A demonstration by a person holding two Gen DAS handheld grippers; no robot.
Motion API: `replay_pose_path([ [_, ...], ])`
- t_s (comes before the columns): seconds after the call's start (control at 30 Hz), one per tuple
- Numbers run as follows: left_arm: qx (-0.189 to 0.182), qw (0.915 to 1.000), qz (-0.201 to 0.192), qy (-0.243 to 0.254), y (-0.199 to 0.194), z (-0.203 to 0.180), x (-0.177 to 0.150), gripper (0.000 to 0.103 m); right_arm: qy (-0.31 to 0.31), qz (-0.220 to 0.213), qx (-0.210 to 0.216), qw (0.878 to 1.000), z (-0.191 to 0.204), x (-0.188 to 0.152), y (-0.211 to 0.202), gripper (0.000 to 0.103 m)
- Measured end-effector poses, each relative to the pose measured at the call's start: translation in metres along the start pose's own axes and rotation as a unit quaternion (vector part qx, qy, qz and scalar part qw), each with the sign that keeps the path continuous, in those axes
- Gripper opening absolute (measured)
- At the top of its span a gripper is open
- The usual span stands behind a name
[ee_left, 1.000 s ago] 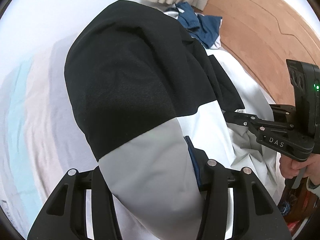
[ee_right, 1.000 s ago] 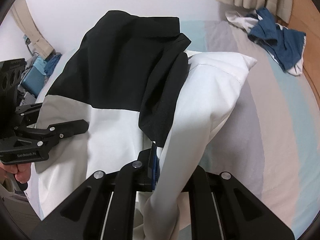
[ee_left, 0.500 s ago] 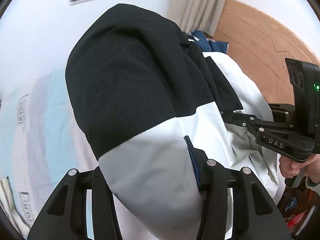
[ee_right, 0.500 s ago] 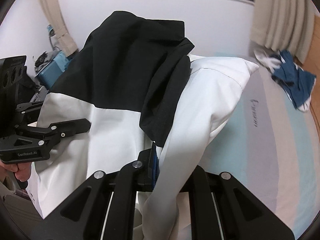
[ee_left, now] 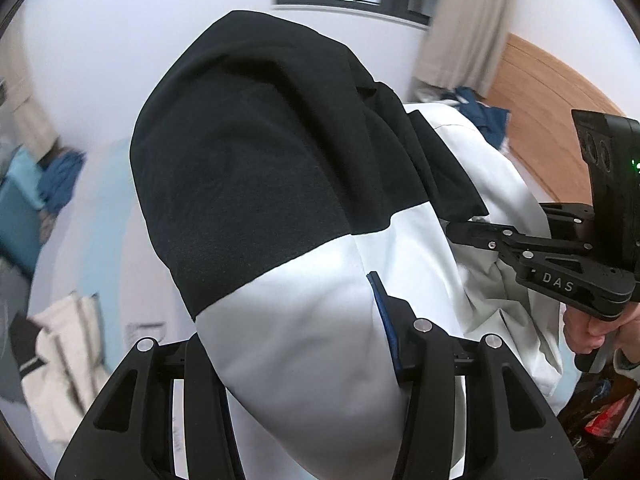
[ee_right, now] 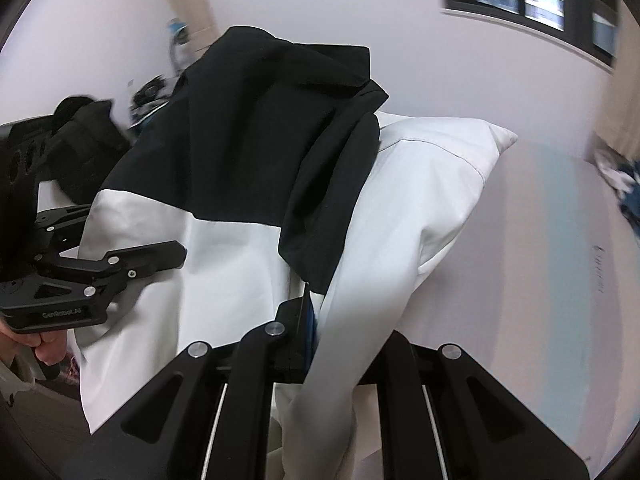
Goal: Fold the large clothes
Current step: 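Lift and carry the folded jacket with both tools toward the bed head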
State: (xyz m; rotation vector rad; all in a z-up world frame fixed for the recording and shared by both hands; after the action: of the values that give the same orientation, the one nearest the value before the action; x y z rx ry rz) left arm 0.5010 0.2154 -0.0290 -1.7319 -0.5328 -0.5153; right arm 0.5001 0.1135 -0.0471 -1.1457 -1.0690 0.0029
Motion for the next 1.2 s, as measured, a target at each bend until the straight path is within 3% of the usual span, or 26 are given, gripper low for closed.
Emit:
replay_pose_path([
  [0.37, 0.072, 0.9946, -0.015, -0.073, -0.074, 0.158, -0.033, 0.047, -0.076, -0.021, 0.084, 0.993, 0.175, 0.071, 0.055, 0.008],
  [0.67, 0.093, 0.9919, -0.022, -0.084, -0.118, 0.302, -0.047, 0.046, -0.087, -0.018, 0.103, 0.991, 0.305, 0.121, 0.119, 0.008],
  [1.0, 0.108, 0.9877, -0.019, -0.112, -0.127, 0.448, -0.062, 0.046, -0.115, 0.006, 0.109, 0.987, 0.415, 0.169, 0.209, 0.008],
  [1.2, 0.104, 0.9879, -0.007, -0.115, -0.100, 0.522, -0.073, 0.046, -0.126, 0.027, 0.100, 0.987, 0.451, 0.176, 0.272, 0.008],
])
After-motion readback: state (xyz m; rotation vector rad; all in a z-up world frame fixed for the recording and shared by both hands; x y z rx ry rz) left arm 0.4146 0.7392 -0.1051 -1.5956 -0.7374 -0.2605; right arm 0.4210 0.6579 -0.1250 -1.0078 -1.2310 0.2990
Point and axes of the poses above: each gripper's, at about its wrist camera, not at the fingertips, and y roughly the way its jaws point, z to its left, x to its top, the point moved 9 cm from there along y, roughly the way its jaws point, and after that the axes turned 11 degrees about -y, right-handed, at the moved point
